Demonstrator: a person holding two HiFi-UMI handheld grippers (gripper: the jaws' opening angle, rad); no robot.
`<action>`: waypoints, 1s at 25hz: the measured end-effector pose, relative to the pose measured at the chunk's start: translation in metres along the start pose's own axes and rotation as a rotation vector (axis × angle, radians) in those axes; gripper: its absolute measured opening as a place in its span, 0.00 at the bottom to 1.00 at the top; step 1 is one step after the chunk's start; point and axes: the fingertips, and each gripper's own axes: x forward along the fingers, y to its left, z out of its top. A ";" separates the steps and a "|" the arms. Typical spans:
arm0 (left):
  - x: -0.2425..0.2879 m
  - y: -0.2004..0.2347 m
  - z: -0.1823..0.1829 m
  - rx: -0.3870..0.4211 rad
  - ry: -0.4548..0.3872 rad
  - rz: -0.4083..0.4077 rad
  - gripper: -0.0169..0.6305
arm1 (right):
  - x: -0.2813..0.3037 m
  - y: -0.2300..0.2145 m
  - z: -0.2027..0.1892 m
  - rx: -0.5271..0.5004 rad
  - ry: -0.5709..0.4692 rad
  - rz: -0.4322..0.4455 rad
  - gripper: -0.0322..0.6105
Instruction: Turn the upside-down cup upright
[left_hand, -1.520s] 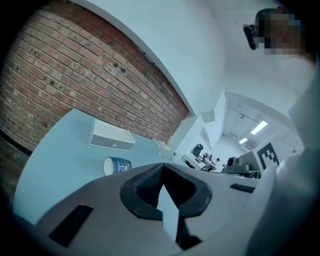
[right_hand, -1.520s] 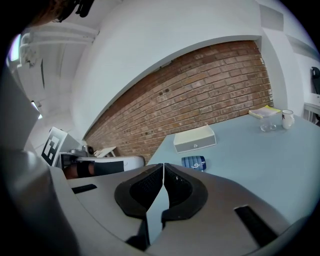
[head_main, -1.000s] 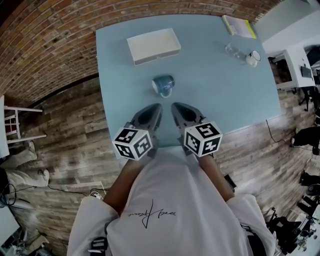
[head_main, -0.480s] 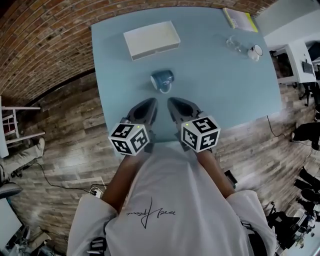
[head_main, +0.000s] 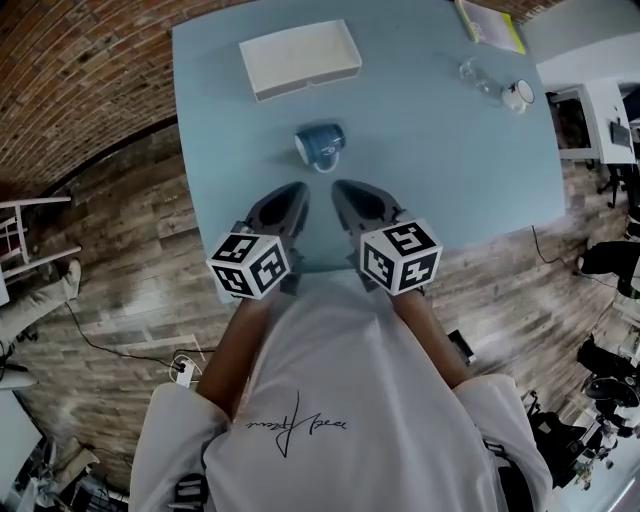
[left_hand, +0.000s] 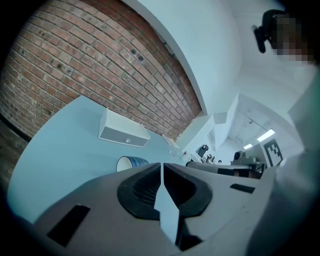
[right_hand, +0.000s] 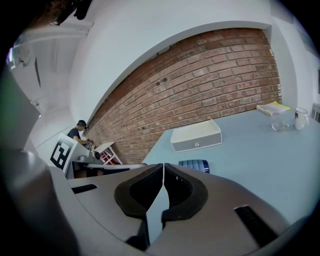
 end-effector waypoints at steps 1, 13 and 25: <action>0.002 0.002 0.000 -0.002 0.001 0.003 0.04 | 0.000 -0.002 -0.001 0.003 0.005 -0.001 0.09; 0.028 0.021 -0.005 -0.043 0.053 -0.008 0.04 | 0.004 -0.025 -0.013 0.047 0.049 -0.030 0.09; 0.041 0.046 -0.010 -0.096 0.084 0.052 0.04 | 0.013 -0.037 -0.021 0.070 0.098 -0.040 0.09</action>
